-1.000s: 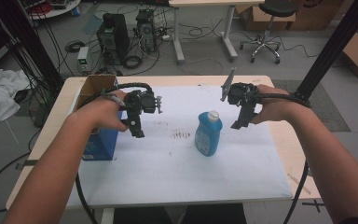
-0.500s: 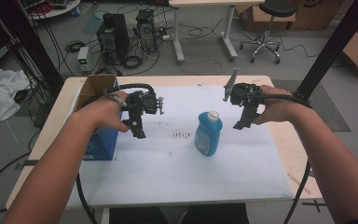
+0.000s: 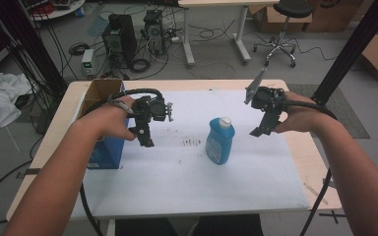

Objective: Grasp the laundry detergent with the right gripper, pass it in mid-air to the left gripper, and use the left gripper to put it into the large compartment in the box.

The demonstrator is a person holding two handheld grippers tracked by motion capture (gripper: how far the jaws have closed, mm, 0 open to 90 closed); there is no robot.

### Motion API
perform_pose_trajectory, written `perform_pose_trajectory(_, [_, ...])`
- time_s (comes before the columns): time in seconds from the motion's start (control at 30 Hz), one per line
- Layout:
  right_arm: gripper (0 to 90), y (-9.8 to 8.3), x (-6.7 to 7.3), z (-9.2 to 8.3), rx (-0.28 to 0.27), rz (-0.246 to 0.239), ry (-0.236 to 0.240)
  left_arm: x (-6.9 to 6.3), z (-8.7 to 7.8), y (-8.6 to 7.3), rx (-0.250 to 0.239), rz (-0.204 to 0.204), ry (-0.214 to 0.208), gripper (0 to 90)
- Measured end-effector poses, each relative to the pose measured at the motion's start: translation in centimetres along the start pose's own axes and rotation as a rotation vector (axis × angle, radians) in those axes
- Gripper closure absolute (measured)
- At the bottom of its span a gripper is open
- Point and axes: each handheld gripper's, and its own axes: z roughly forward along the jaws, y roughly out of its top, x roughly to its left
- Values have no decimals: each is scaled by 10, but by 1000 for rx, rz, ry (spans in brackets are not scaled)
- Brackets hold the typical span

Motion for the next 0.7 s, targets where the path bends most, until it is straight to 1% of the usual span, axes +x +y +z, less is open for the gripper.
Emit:
perform_pose_trajectory(0.03, [0,-3,0,-2,-21,10,4,-1,-2,0,-6,3,2,1])
perform_pose_trajectory(0.07, [0,-3,0,-2,-21,10,4,-1,-2,0,-6,3,2,1])
perform_pose_trajectory(0.1, [0,-10,1,-4,-70,23,3,-2,-2,0,-7,4,4,1])
perform_pose_trajectory(0.17, [0,-17,1,-7,-128,45,9,-3,-3,-1,-7,7,4,1])
perform_pose_trajectory(0.2, [0,-20,2,-8,-159,54,6,-3,-4,-1,-9,13,12,1])
perform_pose_trajectory(0.27, [0,-27,4,-9,-221,74,13,-4,-4,-2,-11,10,8,1])
perform_pose_trajectory(0.33, [0,-34,7,-9,-277,83,6,-4,-4,-2,-13,11,10,1])
perform_pose_trajectory(0.47, [0,-44,15,-9,-347,104,-9,-4,-5,-2,-17,15,10,1])
perform_pose_trajectory(0.53, [0,-47,19,-9,-361,113,-29,-4,-5,-3,-22,18,11,1])
perform_pose_trajectory(0.57, [0,-49,22,-9,-378,117,-34,-3,-5,-3,-24,19,11,1])
perform_pose_trajectory(0.6, [0,-49,22,-9,-378,117,-34,-3,-5,-3,-24,19,11,1])
perform_pose_trajectory(0.63, [0,-53,27,-9,-408,128,-46,-3,-5,-4,-29,21,13,1])
perform_pose_trajectory(0.7, [0,-56,34,-9,-436,133,-61,-3,-6,-5,-34,22,12,1])
